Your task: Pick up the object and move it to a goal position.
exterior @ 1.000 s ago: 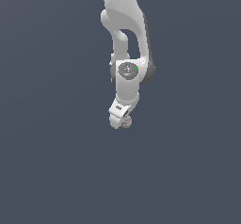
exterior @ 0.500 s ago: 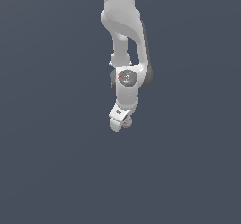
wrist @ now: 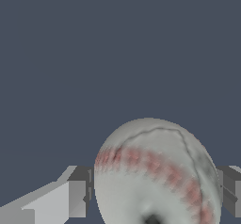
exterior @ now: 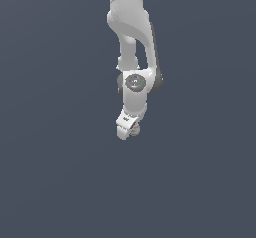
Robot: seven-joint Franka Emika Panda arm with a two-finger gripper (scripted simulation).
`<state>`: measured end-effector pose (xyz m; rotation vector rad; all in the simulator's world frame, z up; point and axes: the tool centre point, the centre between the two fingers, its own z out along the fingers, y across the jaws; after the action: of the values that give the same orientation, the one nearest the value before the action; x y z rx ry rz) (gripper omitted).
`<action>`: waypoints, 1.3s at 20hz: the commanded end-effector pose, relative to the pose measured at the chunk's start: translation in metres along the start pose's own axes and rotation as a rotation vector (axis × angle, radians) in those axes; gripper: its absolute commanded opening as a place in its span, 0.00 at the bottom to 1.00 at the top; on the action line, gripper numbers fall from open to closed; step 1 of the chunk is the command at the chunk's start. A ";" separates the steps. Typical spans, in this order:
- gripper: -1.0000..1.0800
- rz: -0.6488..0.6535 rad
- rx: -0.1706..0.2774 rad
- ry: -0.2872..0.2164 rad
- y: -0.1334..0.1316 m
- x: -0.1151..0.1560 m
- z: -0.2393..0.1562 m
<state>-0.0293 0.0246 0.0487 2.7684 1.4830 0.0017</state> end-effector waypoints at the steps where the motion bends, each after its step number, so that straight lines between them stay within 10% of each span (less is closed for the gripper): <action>1: 0.00 0.000 0.000 0.000 0.000 0.000 0.000; 12: 0.00 0.000 0.000 0.000 0.011 -0.034 -0.032; 26: 0.00 -0.001 0.002 0.002 0.048 -0.145 -0.141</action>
<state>-0.0668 -0.1102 0.1763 2.7704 1.4842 0.0004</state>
